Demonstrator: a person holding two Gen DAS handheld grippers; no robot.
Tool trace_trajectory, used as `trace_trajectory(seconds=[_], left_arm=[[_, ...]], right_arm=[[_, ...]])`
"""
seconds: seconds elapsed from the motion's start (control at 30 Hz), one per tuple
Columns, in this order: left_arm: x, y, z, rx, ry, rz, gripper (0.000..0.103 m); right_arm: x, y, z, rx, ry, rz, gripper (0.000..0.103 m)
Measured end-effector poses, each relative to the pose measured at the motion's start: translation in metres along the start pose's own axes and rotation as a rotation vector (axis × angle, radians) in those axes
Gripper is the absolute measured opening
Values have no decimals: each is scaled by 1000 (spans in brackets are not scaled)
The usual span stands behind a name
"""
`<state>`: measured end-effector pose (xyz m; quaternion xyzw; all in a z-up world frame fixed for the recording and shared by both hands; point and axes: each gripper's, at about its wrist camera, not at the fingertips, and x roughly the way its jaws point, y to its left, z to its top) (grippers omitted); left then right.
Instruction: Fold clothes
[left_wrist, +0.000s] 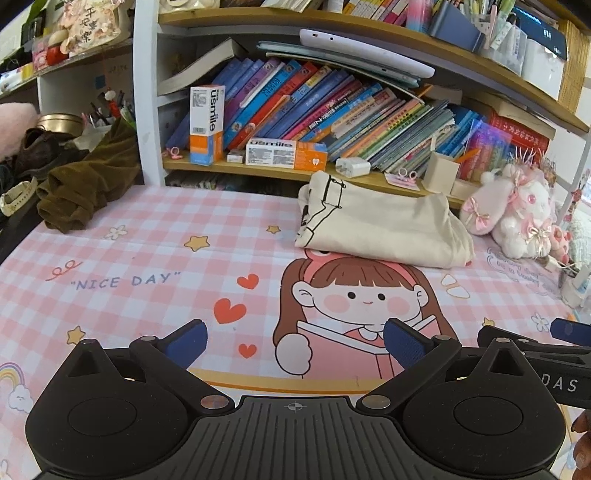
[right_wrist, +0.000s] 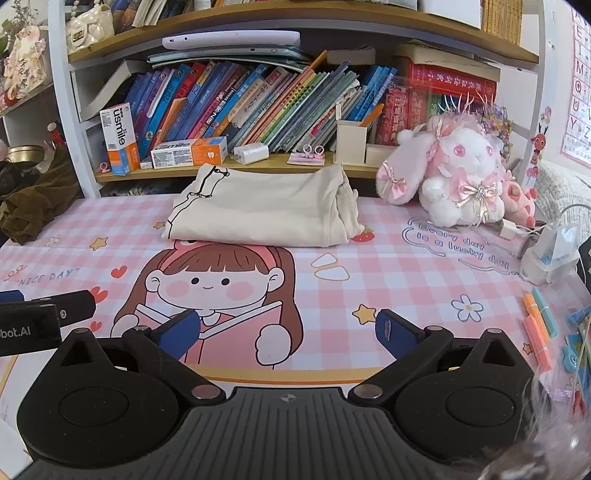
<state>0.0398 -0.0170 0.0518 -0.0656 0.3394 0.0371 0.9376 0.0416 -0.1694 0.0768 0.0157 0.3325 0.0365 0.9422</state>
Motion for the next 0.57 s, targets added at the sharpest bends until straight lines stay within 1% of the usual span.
trace_trajectory(seconds=[0.3, 0.47, 0.57], left_arm=[[1, -3, -1, -1, 10, -15, 103], [-10, -8, -3, 12, -85, -22, 103], [-10, -11, -2, 24, -81, -29, 103]], right_arm=[[3, -1, -1, 14, 13, -5, 102], [2, -1, -2, 11, 13, -1, 102], [2, -1, -3, 12, 14, -2, 102]])
